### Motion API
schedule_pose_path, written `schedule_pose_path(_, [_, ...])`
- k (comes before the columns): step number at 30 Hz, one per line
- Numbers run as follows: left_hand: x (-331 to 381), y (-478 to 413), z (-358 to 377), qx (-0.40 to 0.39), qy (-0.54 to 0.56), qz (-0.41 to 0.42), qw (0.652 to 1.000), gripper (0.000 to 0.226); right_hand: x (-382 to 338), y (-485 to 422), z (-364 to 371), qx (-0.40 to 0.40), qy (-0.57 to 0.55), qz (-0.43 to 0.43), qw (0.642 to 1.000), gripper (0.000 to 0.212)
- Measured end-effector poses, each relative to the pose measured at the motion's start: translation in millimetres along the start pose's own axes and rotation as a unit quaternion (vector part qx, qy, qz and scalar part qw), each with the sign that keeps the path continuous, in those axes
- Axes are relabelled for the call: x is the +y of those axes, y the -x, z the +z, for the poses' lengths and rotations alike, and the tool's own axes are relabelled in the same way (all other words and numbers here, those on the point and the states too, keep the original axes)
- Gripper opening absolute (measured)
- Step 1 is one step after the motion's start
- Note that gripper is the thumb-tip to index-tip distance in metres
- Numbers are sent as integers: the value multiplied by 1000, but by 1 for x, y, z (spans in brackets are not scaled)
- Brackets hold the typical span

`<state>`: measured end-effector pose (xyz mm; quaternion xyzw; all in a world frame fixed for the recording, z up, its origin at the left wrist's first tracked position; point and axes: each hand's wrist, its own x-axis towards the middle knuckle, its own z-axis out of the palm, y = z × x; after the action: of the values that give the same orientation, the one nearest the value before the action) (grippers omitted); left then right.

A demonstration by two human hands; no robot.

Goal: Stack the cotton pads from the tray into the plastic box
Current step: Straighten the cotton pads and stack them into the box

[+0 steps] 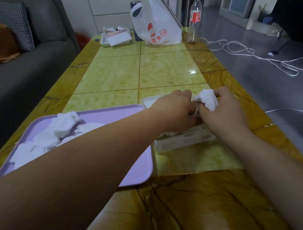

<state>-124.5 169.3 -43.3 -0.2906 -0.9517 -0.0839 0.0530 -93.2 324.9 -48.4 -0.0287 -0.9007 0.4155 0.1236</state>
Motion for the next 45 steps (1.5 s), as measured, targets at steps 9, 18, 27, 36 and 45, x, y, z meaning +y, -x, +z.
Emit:
schedule_pose_path(9, [2, 2, -3, 0, 43, -55, 998, 20, -8, -1, 1, -30, 125, -40, 991, 24])
schedule_pose_path(18, [-3, 5, -1, 35, 103, -74, 991, 25, -9, -4, -1, -59, 225, -82, 969, 11])
schedule_pose_path(27, [1, 6, -5, 30, 79, -100, 991, 18, -16, -13, 10, -51, 335, -32, 940, 35])
schedule_pose_path(36, [4, 17, -10, 62, 61, -102, 991, 25, -22, -7, 6, -38, 269, -60, 961, 38])
schedule_pose_path(45, [-17, 75, -24, 82, 84, -175, 977, 29, -52, 16, 23, -116, 257, -98, 954, 30])
